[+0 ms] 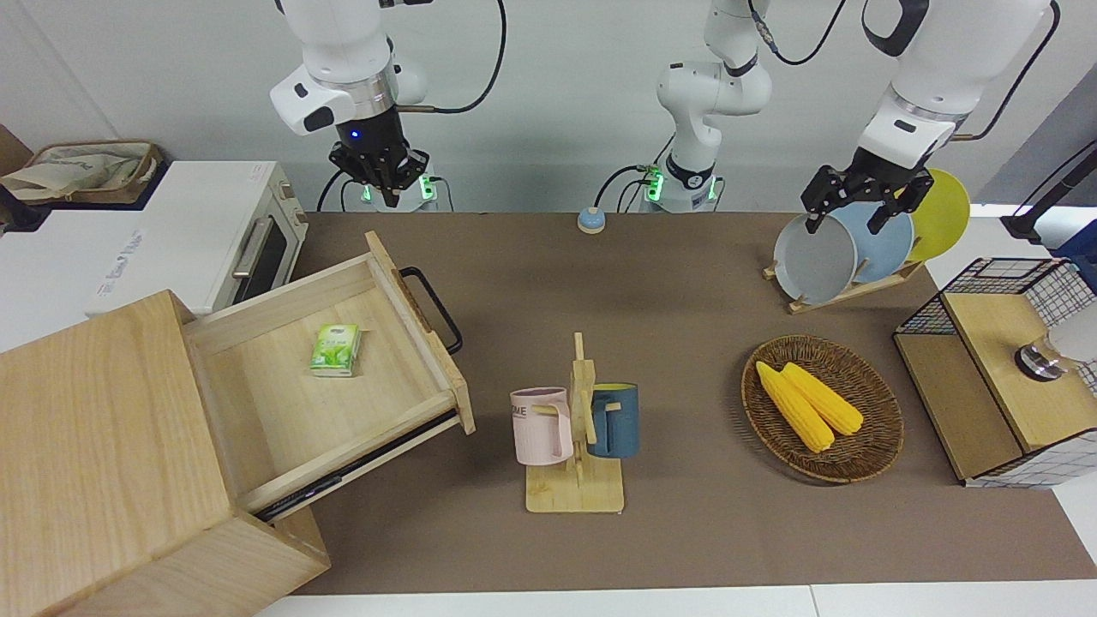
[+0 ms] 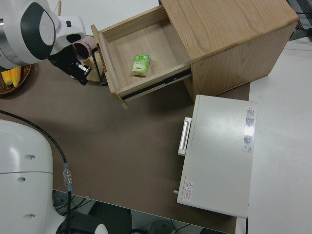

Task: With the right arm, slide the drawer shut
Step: 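Move the right gripper up to the front edge of the open drawer, then push the drawer front with the right gripper away from the robot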

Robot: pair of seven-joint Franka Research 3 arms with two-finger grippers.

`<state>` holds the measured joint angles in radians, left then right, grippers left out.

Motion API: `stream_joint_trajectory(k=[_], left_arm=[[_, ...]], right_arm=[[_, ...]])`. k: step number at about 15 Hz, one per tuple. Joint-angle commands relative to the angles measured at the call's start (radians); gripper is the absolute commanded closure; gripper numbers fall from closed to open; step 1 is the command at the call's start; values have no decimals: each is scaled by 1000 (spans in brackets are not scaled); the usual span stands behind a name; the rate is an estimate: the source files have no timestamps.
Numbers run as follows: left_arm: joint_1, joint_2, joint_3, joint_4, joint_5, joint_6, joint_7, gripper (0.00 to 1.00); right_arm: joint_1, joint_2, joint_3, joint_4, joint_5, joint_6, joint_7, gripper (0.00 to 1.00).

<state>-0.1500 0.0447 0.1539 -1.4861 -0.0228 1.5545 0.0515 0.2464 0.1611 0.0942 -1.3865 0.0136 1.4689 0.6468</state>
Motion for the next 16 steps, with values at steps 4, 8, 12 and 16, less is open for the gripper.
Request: stream_joint_trajectory(k=[4, 8, 12, 16], left_arm=[[-17, 12, 16, 20, 14, 1, 7, 5], [-17, 12, 16, 20, 14, 1, 7, 5], [-17, 12, 16, 20, 14, 1, 7, 5], [-17, 12, 16, 20, 14, 1, 7, 2]], right_arm=[[59, 121, -8, 32, 25, 128, 252, 1000], [85, 161, -8, 30, 26, 194, 433, 1000], [91, 195, -8, 29, 26, 205, 559, 1000], [99, 224, -10, 18, 40, 254, 756, 1000]])
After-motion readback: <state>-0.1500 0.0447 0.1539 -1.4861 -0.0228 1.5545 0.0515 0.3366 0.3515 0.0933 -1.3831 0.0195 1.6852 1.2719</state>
